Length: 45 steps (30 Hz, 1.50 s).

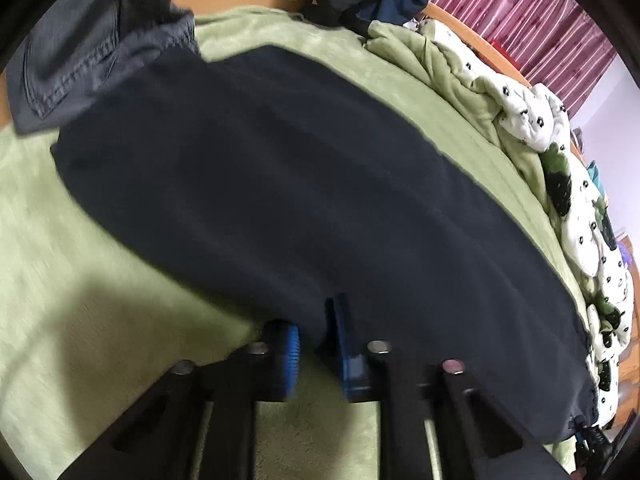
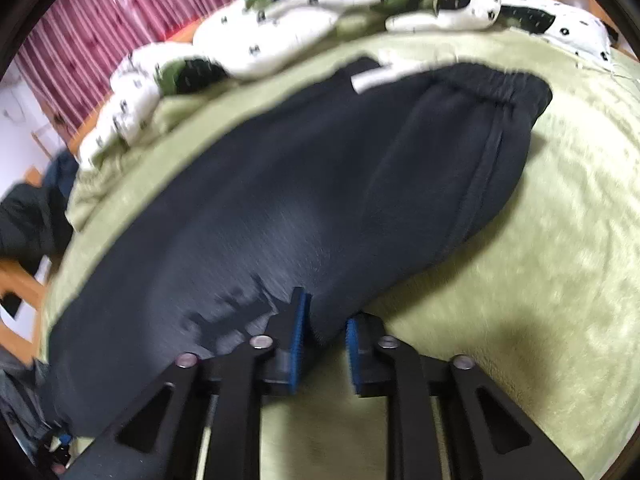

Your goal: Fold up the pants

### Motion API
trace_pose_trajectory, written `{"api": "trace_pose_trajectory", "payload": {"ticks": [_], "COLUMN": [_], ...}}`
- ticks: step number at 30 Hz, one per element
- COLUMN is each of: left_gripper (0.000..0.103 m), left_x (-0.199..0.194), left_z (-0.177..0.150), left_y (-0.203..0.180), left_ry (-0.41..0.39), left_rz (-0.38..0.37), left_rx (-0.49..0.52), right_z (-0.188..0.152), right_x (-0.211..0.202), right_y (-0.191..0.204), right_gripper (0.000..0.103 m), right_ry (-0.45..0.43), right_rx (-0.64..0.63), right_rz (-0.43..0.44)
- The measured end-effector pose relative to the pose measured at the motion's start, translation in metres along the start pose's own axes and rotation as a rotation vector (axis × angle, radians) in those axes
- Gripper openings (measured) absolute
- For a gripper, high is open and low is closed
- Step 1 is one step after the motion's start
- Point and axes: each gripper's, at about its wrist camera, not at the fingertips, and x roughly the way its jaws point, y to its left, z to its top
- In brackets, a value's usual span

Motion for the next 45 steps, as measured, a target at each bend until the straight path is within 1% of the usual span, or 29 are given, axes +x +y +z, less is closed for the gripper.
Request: {"api": "trace_pose_trajectory", "payload": {"ticks": [1,2,3,5,7,9,12,15,17,19,22,23,24,25,26,27,28,29,31,32,33,35,37,39,42,45], "left_gripper": [0.012,0.012,0.012,0.012,0.012,0.012,0.012,0.012,0.012,0.012,0.012,0.012,0.012,0.016,0.032,0.044,0.065,0.067,0.068,0.071,0.073,0.074,0.074,0.074,0.074,0.074], "left_x": [-0.008,-0.015,-0.021,-0.026,-0.024,-0.019,0.001,0.019,0.032,0.049,0.070,0.077,0.083,0.087,0.091,0.094,0.094,0.091,0.072,0.064,0.055,0.041,0.029,0.019,0.003,-0.005], "left_z": [0.008,0.016,0.027,0.045,0.062,0.070,0.089,0.098,0.106,0.117,0.122,0.121,0.121,0.120,0.118,0.117,0.115,0.112,0.102,0.097,0.089,0.075,0.062,0.049,0.032,0.020], "left_y": [-0.002,-0.004,-0.012,-0.028,-0.044,-0.053,-0.075,-0.093,-0.098,-0.099,-0.101,-0.104,-0.106,-0.108,-0.109,-0.111,-0.113,-0.113,-0.114,-0.114,-0.114,-0.108,-0.098,-0.084,-0.054,-0.019], "left_ry": [-0.030,-0.046,-0.062,-0.093,-0.130,-0.152,-0.185,-0.236,-0.234,-0.211,-0.190,-0.186,-0.183,-0.176,-0.159,-0.125,-0.094,-0.092,-0.134,-0.142,-0.141,-0.117,-0.082,-0.035,0.005,0.038], "left_rz": [-0.036,-0.056,-0.065,-0.067,-0.056,-0.047,-0.019,0.022,0.038,0.037,0.049,0.066,0.082,0.095,0.092,0.083,0.075,0.066,0.045,0.046,0.048,0.039,0.000,-0.004,-0.024,-0.051], "left_rx": [-0.017,-0.017,0.007,0.062,0.093,0.105,0.150,0.209,0.220,0.199,0.213,0.229,0.242,0.248,0.249,0.250,0.251,0.252,0.275,0.294,0.311,0.299,0.255,0.205,0.110,0.024], "right_z": [0.007,0.015,0.026,0.042,0.061,0.079,0.091,0.100,0.109,0.115,0.119,0.116,0.113,0.109,0.106,0.102,0.101,0.100,0.100,0.098,0.097,0.088,0.076,0.061,0.040,0.016], "right_x": [-0.006,-0.013,-0.021,-0.024,-0.017,-0.001,0.018,0.040,0.057,0.073,0.100,0.109,0.118,0.124,0.130,0.134,0.133,0.128,0.112,0.100,0.092,0.070,0.053,0.039,0.021,0.005], "right_y": [0.008,0.017,0.030,0.046,0.061,0.074,0.084,0.090,0.094,0.096,0.103,0.104,0.104,0.102,0.102,0.100,0.098,0.096,0.090,0.085,0.082,0.074,0.070,0.067,0.059,0.043], "right_gripper": [0.014,0.014,0.014,0.014,0.013,0.013,0.013,0.013,0.013,0.013,0.013,0.014,0.019,0.021,0.031,0.039,0.040,0.041,0.047,0.050,0.053,0.053,0.056,0.056,0.056,0.056], "right_ry": [-0.018,-0.038,-0.071,-0.108,-0.129,-0.139,-0.153,-0.152,-0.150,-0.140,-0.120,-0.115,-0.101,-0.087,-0.062,-0.036,-0.024,-0.021,-0.026,-0.036,-0.043,-0.059,-0.055,-0.031,-0.001,0.026], "right_rx": [-0.022,-0.053,-0.100,-0.145,-0.163,-0.169,-0.189,-0.186,-0.157,-0.122,-0.145,-0.156,-0.169,-0.181,-0.198,-0.212,-0.218,-0.216,-0.196,-0.176,-0.162,-0.142,-0.148,-0.162,-0.178,-0.177], "right_rz": [0.015,0.028,0.042,0.061,0.071,0.078,0.071,0.068,0.066,0.063,0.025,0.006,-0.004,-0.016,-0.025,-0.028,-0.028,-0.025,-0.002,0.013,0.020,0.036,0.036,0.014,-0.009,-0.032]}}
